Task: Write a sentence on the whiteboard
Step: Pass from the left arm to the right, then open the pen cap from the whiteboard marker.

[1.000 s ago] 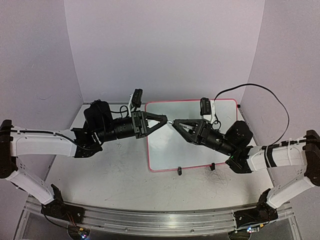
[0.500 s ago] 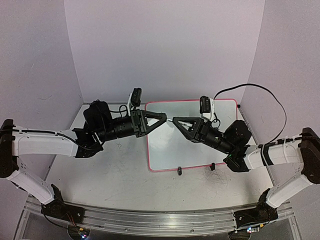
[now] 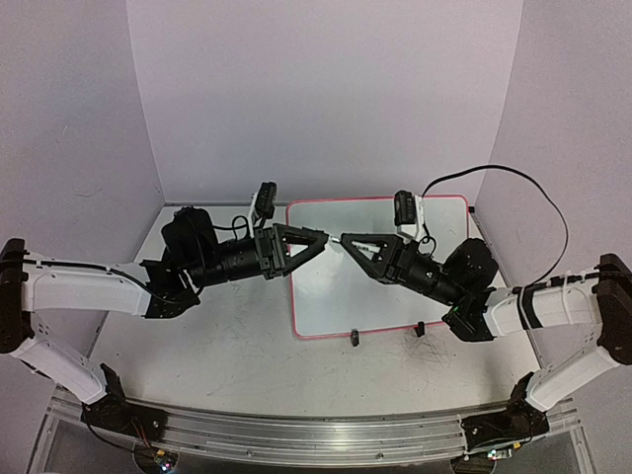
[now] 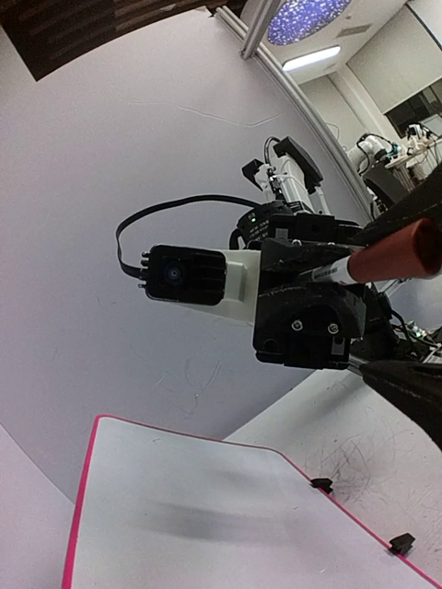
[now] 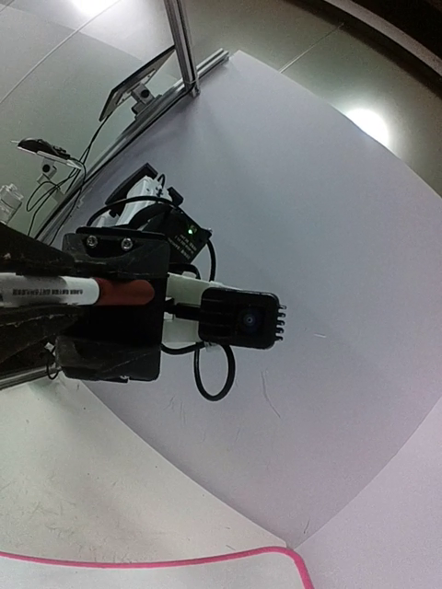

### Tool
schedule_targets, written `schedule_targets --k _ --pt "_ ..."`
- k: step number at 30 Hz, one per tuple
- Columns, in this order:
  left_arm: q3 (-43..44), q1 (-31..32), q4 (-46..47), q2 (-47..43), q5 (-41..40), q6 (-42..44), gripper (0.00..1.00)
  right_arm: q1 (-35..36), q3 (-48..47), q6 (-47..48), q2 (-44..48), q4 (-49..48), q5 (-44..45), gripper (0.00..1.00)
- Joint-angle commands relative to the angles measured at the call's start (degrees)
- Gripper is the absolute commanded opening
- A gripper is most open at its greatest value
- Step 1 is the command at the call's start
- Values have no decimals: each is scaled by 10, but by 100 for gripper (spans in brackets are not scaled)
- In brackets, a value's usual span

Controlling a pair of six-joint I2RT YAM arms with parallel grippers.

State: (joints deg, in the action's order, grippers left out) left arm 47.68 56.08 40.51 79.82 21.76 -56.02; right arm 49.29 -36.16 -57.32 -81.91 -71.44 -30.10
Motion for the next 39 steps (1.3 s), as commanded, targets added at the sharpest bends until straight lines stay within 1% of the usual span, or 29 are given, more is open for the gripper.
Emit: schedule_targets --k 1,3,6,9,11,14,16,18,24,32,33,36,39 --pt "-14 -5 5 -39 -12 5 46 2 5 10 28 -39 1 0" --pt "-17 -6 5 -43 -14 5 49 2 5 10 26 -40 -1 0" --pt "-12 -5 5 -43 -5 6 57 2 5 10 21 -40 -1 0" --pt "-5 -5 5 -37 2 8 58 2 2 10 15 -40 -3 0" --pt "0 -5 5 -31 6 9 55 2 1 10 11 -40 -4 0" --pt "6 -5 5 -26 9 11 43 3 2 9 7 -40 -2 0" --pt "8 -5 5 -24 12 13 38 2 2 8 4 -39 -2 0" --pt "13 -5 5 -21 16 15 37 2 1 7 1 -39 -3 0" --pt "19 -5 5 -15 20 16 42 2 -6 8 -10 -34 -9 0" --pt "20 -5 5 -19 11 20 42 2 -7 14 -15 -16 -9 0" --pt "20 -5 5 -19 11 20 40 2 -6 15 -15 -14 -9 0" --pt "20 -5 5 -17 10 19 32 2 -6 18 -12 -11 -9 0" --pt "19 -5 5 -16 6 18 30 3 -8 23 -10 -3 -10 0"
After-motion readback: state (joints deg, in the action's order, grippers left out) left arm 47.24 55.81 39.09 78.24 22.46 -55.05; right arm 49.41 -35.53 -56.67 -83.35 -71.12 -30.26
